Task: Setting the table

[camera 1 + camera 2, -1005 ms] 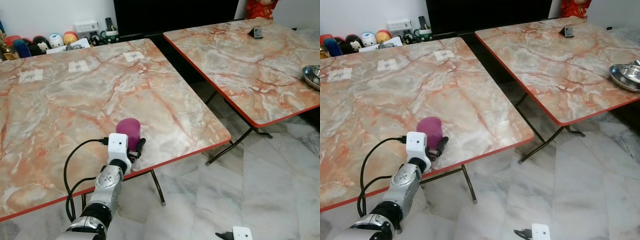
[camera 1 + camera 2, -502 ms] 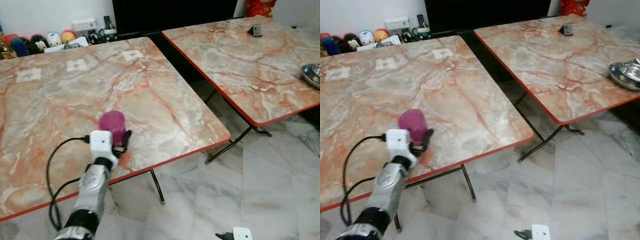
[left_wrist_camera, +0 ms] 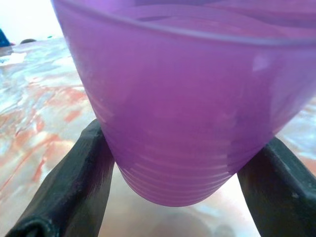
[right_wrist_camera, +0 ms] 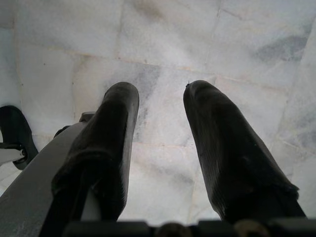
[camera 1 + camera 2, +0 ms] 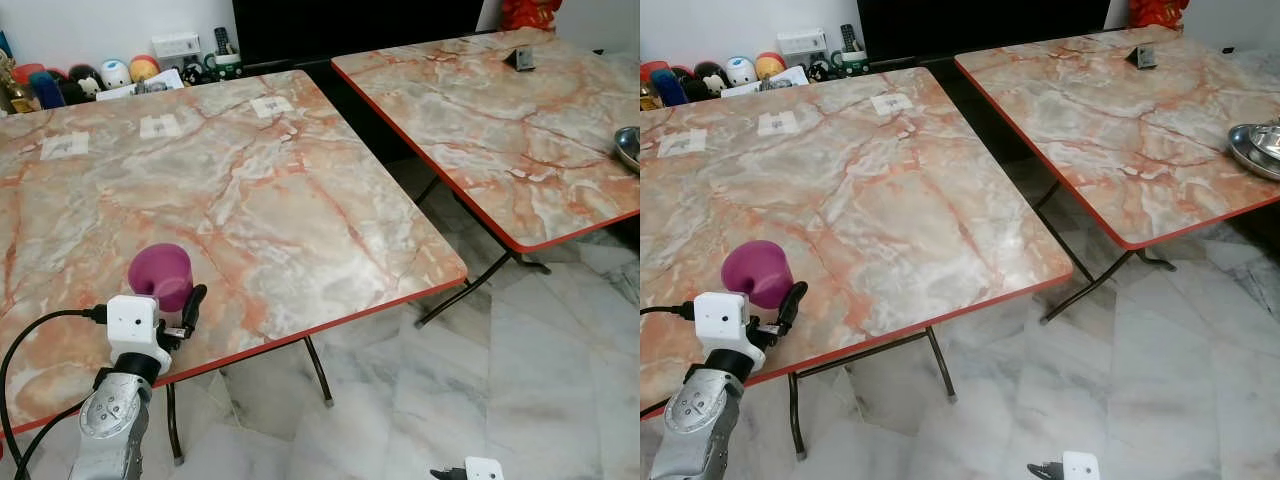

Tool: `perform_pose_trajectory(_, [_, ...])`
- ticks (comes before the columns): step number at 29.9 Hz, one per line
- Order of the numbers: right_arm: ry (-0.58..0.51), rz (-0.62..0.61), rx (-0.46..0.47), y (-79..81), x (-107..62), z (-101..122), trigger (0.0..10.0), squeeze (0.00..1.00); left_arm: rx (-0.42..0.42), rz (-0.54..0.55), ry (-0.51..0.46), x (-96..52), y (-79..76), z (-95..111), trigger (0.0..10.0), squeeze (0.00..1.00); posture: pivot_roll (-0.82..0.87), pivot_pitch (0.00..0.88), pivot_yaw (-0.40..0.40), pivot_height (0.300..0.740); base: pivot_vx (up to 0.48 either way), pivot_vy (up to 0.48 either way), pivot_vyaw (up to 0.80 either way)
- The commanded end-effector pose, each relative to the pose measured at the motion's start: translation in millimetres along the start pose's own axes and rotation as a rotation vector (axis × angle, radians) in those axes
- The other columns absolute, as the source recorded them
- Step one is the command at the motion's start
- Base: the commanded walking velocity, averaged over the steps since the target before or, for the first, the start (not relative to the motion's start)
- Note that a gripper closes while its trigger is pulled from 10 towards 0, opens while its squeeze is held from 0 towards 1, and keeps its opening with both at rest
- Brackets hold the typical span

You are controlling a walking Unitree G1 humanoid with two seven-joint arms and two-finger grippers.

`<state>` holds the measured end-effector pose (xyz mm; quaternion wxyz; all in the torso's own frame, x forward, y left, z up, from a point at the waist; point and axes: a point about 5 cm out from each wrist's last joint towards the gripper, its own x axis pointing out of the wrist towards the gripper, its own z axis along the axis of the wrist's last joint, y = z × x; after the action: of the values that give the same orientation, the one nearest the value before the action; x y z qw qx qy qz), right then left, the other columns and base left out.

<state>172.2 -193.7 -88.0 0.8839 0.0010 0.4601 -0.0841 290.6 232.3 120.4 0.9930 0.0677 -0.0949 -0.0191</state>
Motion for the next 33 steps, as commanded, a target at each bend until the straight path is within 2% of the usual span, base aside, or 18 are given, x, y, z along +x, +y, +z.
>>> perform_pose_trajectory(1, [-0.010,0.000,-0.015,0.3,-0.5,-0.9,10.0,0.00,-0.017,-0.006,0.012,-1.3,-7.0,0.4,10.0,0.00,0.04,0.121,-0.004,0.740,0.000,0.000,0.80])
perform_pose_trajectory(9, [-0.003,0.001,-0.019,-0.3,-0.5,-2.0,10.0,0.00,-0.037,-0.007,0.033,-4.2,-15.5,0.7,10.0,0.00,0.03,0.105,-0.001,0.740,0.000,0.000,0.80])
perform_pose_trajectory(21, [0.009,0.010,-0.030,0.8,-0.9,-4.6,10.0,0.00,-0.027,0.008,0.066,-10.7,-11.2,-0.9,10.0,0.00,0.02,0.058,0.009,0.740,0.000,0.000,0.80])
perform_pose_trajectory(25, [0.008,0.007,-0.036,-0.2,-0.7,-3.8,10.0,0.00,-0.034,0.021,0.096,-13.4,-13.7,-6.4,10.0,0.00,0.03,0.017,0.000,0.740,0.000,0.000,0.80])
perform_pose_trajectory(30, [-0.008,0.002,-0.036,-2.3,0.9,4.2,10.0,0.00,-0.032,0.009,0.109,-8.0,-19.1,-10.7,10.0,0.00,0.02,0.012,-0.011,0.740,0.000,0.000,0.72])
perform_pose_trajectory(33, [-0.033,-0.012,0.005,-5.2,2.5,14.3,10.0,0.00,-0.044,-0.002,0.110,-2.8,-23.9,-11.5,10.0,0.00,0.02,0.007,-0.018,0.740,0.000,0.000,0.00])
